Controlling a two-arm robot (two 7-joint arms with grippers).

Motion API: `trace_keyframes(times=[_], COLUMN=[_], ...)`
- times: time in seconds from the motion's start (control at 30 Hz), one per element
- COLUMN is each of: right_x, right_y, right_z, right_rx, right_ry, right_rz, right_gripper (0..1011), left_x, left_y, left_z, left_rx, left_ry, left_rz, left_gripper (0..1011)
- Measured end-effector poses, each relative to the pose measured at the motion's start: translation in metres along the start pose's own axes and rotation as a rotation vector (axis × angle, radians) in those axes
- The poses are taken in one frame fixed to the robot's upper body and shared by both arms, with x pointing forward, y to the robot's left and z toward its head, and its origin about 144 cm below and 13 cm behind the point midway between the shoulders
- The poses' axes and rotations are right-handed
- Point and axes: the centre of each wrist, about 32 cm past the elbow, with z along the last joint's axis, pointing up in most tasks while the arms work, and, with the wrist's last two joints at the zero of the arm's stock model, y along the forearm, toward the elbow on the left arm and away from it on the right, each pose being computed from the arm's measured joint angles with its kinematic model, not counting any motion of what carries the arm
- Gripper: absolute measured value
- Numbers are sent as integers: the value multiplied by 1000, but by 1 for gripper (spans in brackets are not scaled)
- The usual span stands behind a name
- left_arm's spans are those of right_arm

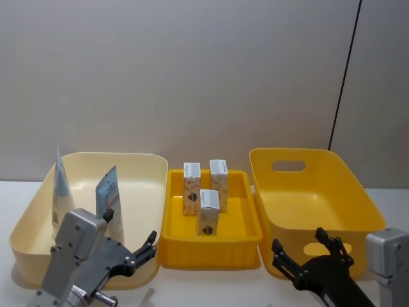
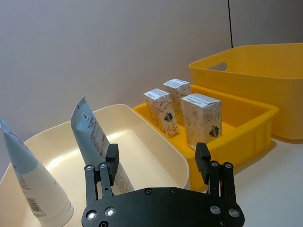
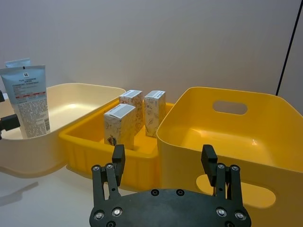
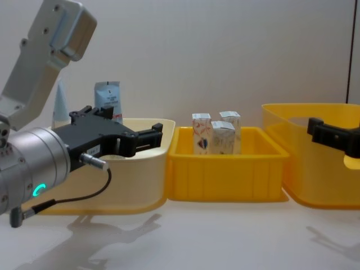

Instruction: Bimanual collaborative sorting of washing and personal care products

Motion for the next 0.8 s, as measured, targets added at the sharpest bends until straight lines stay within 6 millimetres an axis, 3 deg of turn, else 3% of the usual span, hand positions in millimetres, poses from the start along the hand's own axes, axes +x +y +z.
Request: trace_keyframes(times=[0.8], right_x=[0], right_y=[0], right_z=[0], right_rx=[0], right_ry=[0], right_rz=[0], right_gripper=[1001], left_x=[0], left_y=[0], left_z=[0], left_rx=[0], left_ry=[0], left_rz=[0], left_gripper=[1002])
